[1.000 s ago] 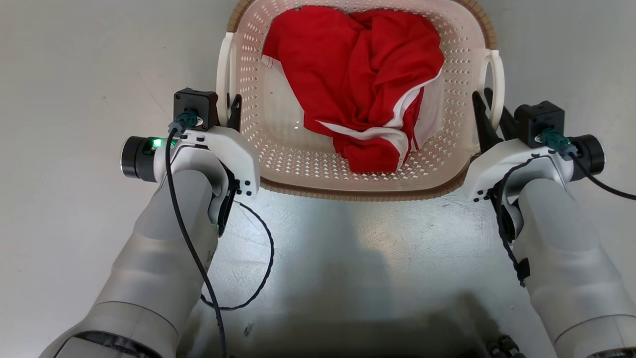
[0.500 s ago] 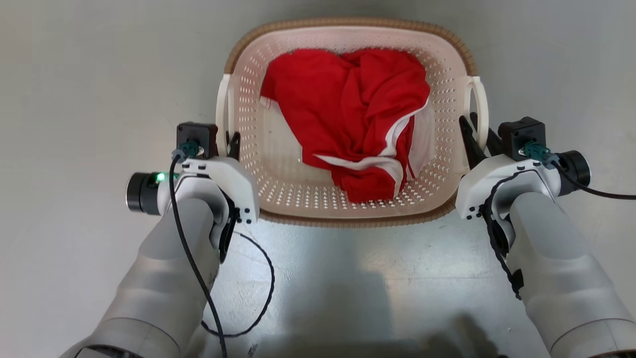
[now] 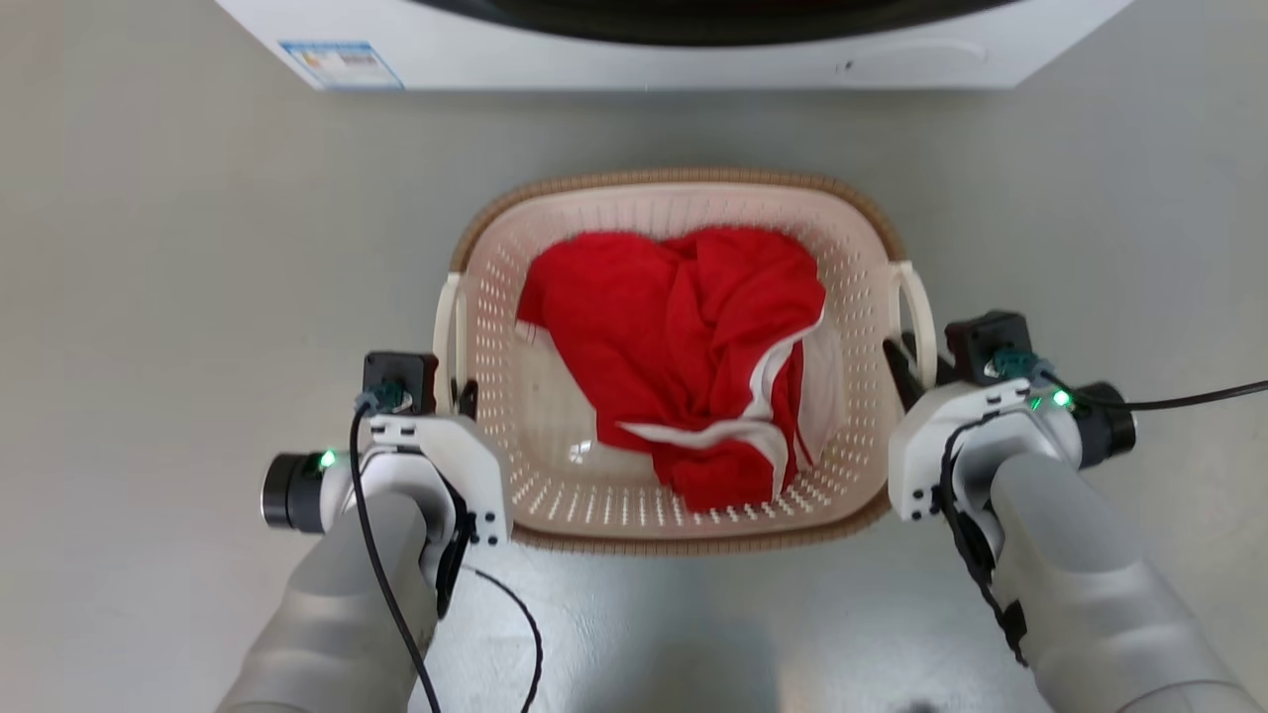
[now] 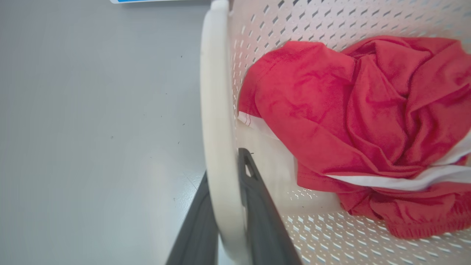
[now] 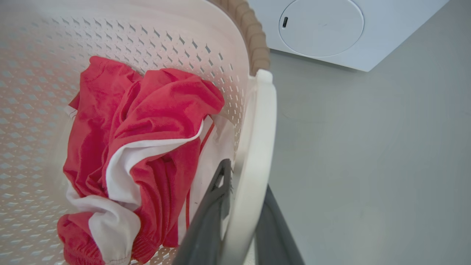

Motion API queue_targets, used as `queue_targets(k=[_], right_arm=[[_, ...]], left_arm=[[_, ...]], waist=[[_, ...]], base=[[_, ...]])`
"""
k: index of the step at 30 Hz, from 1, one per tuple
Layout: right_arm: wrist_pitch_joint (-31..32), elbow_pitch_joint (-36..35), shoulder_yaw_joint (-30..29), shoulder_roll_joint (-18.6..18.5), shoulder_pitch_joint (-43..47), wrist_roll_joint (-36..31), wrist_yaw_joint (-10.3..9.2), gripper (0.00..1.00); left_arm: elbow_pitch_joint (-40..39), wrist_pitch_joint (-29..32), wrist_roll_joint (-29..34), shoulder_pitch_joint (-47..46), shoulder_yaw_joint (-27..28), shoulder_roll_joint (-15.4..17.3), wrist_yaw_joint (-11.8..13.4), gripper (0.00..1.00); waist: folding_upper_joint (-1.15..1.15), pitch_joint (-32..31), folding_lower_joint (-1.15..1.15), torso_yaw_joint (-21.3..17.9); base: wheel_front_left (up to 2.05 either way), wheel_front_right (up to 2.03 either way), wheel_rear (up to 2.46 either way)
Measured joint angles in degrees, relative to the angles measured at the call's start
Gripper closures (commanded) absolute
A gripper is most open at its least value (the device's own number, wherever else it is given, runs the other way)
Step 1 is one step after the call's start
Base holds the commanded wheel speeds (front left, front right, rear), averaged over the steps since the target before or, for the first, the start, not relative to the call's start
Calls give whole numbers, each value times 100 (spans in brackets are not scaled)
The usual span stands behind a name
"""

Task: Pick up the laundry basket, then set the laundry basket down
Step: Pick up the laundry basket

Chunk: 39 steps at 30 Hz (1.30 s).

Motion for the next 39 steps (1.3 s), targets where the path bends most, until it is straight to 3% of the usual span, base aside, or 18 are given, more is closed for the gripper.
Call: queue_targets(k=[22,39], right_arm=[[632,-13,1298,-1,1142,1393,-2,100],[805,20,1664,8,1746,1923,-2,100]], left_arm=[[141,502,-129,1230,-240,31,67,100],[145,702,-202,1908,-431,38,116,100]], waist=[[0,-1841,0,-203],[0,-2989,0,-335]], base=[[0,0,0],[0,0,0]])
